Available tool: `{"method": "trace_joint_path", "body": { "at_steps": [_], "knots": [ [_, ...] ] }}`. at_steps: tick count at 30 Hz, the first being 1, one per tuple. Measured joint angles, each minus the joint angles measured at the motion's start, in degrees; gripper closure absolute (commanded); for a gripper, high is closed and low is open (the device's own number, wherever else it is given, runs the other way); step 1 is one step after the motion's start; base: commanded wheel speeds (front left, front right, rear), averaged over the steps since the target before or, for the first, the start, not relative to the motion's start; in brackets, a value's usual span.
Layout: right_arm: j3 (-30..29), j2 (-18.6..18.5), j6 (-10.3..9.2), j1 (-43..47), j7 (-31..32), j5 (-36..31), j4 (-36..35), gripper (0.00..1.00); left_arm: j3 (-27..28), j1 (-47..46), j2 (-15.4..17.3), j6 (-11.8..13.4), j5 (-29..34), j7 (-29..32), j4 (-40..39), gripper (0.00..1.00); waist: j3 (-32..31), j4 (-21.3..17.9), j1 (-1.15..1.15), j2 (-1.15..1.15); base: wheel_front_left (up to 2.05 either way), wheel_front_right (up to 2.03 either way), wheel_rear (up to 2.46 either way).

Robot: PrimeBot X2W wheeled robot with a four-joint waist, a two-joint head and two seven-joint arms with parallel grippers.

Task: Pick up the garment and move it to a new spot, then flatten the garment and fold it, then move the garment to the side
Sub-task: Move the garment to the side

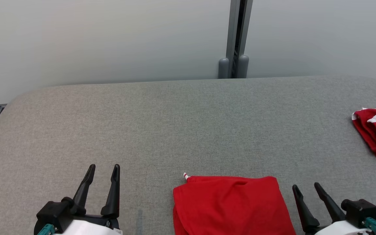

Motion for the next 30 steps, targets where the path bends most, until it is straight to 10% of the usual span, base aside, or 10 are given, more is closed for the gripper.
{"method": "trace_joint_path", "body": {
  "at_steps": [23,24,25,26,30],
  "knots": [
    [24.26,-5.95,-0.01,-9.7,3.45,25.53,19.04,0.0,-1.69,-0.3,-0.01,0.0,1.59,0.0,0.47,0.0,1.48,4.19,0.0,0.0,0.0,0.0,0.0],
    [25.26,-6.01,-0.01,-10.16,3.45,26.08,19.31,0.08,-1.68,-0.4,-0.01,0.0,1.59,0.0,0.37,0.0,1.58,4.25,0.0,0.0,0.0,0.0,0.0],
    [26.3,-6.12,-0.01,-10.67,3.48,26.61,19.54,0.64,-1.67,-0.53,-0.01,0.0,1.59,0.0,0.27,0.0,1.69,4.3,0.0,0.0,0.0,0.0,0.0],
    [27.42,-6.26,-0.01,-11.18,3.55,27.05,19.67,1.0,-1.7,-0.7,-0.01,0.0,1.59,0.0,0.23,0.0,1.81,4.33,0.0,0.0,0.0,0.0,0.0],
    [31.78,-7.45,-0.01,-13.67,2.76,27.59,21.05,1.0,-1.81,-0.97,-0.01,0.0,1.59,0.0,0.01,0.0,2.19,4.19,0.0,0.0,0.0,0.0,0.0]
  ]
}}
